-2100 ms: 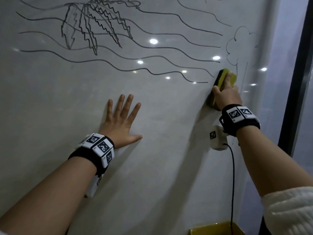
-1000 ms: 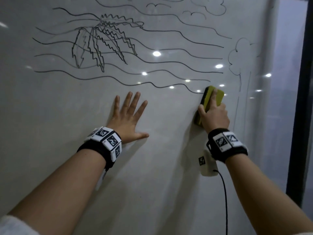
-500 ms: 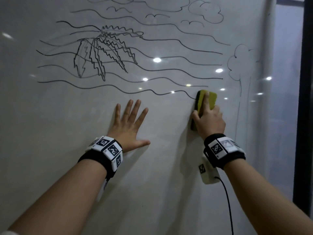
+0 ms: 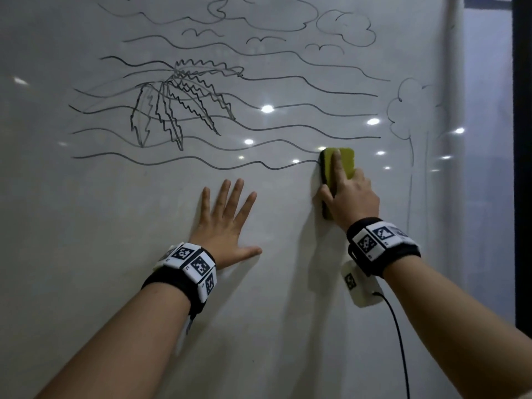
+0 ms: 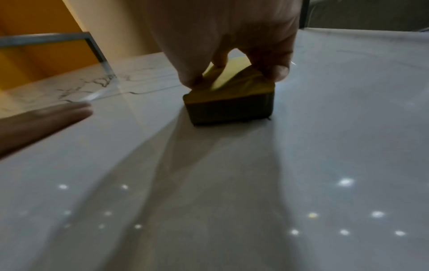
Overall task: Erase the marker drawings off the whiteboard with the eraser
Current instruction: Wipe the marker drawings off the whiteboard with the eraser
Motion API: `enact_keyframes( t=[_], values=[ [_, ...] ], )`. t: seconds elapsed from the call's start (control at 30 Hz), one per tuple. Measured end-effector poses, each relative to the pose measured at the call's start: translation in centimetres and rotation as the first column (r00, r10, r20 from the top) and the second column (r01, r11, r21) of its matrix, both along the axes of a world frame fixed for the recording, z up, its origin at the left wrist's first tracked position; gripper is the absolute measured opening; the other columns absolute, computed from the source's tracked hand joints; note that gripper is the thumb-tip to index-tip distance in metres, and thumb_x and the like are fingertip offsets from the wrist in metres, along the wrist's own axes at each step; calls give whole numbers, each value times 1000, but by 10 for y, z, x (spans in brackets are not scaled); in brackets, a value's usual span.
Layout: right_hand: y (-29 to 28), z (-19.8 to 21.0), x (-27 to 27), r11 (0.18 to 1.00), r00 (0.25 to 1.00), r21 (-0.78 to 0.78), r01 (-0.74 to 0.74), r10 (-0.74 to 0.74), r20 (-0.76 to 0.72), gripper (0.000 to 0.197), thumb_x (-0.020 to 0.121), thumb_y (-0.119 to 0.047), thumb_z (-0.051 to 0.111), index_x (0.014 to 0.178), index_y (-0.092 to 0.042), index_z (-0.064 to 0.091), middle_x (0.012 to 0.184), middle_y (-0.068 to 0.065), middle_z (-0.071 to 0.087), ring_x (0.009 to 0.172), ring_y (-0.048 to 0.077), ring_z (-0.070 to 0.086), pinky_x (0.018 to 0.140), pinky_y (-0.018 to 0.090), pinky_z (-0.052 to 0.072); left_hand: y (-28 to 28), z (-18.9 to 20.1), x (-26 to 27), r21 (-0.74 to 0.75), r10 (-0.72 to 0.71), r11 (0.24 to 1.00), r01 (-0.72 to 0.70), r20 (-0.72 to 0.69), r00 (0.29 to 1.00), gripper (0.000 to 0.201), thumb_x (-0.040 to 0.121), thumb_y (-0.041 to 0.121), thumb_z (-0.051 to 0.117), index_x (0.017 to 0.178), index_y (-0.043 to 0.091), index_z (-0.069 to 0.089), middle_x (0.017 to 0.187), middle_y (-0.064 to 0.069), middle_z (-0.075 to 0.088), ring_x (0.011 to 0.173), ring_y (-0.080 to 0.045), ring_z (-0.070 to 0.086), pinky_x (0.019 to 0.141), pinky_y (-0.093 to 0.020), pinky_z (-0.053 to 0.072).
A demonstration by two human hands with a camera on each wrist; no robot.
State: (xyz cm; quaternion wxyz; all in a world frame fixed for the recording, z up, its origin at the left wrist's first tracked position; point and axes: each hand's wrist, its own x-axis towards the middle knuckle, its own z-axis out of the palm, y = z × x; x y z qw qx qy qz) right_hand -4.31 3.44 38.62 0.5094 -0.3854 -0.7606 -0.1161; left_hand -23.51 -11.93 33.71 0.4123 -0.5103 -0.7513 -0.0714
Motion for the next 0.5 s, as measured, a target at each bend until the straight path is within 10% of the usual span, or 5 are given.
enact_keyframes(
  t=[0.2,0.37,0.5],
  values=[
    [1,18,-1,971,964,-237,-37,-28,-265,69,94,-45,38,151,-32,0,138,21,33,120,37,40,90,45,41,0,-1,0,1,4,1000,-4,-17,1000,102,59,83,2,127,26,-49,135,-4,-55,126,-25,-49,100,-53,-33],
    [-7,2,-4,999,998,49,3,-6,58,71,94,-42,43,150,-32,1,125,19,40,113,35,41,77,42,43,1,0,-1,4,5,1000,-5,-14,1000,101,54,81,-4,126,26,-50,133,-4,-57,123,-25,-52,99,-53,-33],
    [1,19,9,996,998,-86,25,-31,-62,69,94,-43,42,150,-34,3,129,19,41,118,36,41,86,43,43,1,0,-1,-5,12,1000,-13,-20,1000,104,66,82,13,122,26,-54,131,-4,-59,118,-23,-57,98,-53,-34]
  ],
)
